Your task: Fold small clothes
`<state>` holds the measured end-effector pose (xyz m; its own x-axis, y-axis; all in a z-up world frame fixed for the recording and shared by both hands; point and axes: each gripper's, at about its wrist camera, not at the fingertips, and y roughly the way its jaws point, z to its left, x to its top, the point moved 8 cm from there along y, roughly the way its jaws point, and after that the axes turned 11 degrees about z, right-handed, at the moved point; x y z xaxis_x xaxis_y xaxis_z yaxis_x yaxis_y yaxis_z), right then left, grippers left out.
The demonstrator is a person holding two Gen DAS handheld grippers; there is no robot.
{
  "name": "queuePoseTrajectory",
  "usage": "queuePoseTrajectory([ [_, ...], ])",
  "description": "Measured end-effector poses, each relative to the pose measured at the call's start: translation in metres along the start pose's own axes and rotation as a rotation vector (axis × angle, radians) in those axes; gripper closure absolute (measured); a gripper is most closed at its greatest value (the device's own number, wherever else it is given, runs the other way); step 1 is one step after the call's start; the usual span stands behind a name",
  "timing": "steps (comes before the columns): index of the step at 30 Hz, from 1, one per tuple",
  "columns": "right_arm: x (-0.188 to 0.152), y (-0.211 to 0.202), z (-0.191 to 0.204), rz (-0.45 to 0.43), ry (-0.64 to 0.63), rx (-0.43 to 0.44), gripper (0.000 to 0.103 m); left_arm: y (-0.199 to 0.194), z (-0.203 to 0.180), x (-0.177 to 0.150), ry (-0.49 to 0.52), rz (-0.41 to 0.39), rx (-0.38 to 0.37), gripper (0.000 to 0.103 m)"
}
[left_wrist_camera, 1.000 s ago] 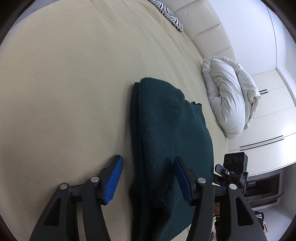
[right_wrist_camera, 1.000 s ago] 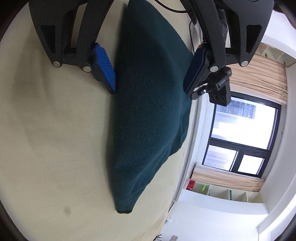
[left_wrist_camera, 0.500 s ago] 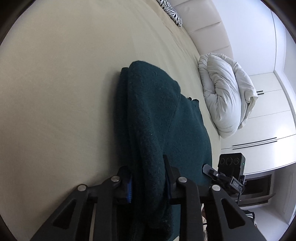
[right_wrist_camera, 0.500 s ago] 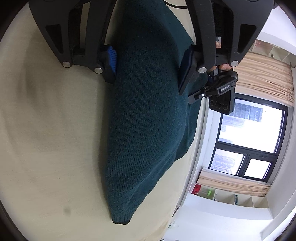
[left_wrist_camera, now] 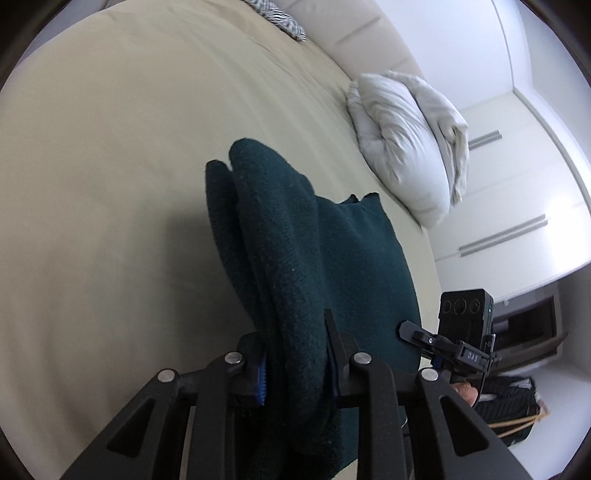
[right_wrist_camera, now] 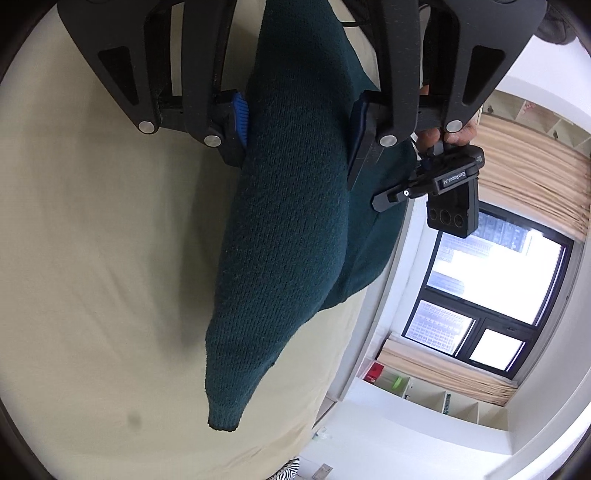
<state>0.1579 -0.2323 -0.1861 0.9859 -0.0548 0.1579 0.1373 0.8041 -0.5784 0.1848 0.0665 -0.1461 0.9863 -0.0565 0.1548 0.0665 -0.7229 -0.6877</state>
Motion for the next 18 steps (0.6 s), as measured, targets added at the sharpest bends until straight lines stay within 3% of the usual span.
queuePoseTrajectory([
  [3, -0.044, -0.019, -0.006, -0.005, 0.033, 0.015, 0.063, 0.012, -0.01, -0.028, 0.025, 0.024, 0.005, 0.077],
  [9, -0.107, -0.037, -0.022, -0.008, 0.059, -0.015, 0.063, 0.05, -0.006, -0.063, -0.022, 0.085, -0.019, 0.077],
  [12, -0.124, -0.029, -0.041, 0.007, 0.097, -0.034, 0.063, 0.06, 0.007, -0.075, -0.052, 0.089, 0.0, 0.077],
  [18, -0.137, -0.017, -0.067, -0.006, 0.105, 0.029, 0.06, 0.063, 0.032, -0.083, -0.121, 0.087, -0.086, 0.073],
])
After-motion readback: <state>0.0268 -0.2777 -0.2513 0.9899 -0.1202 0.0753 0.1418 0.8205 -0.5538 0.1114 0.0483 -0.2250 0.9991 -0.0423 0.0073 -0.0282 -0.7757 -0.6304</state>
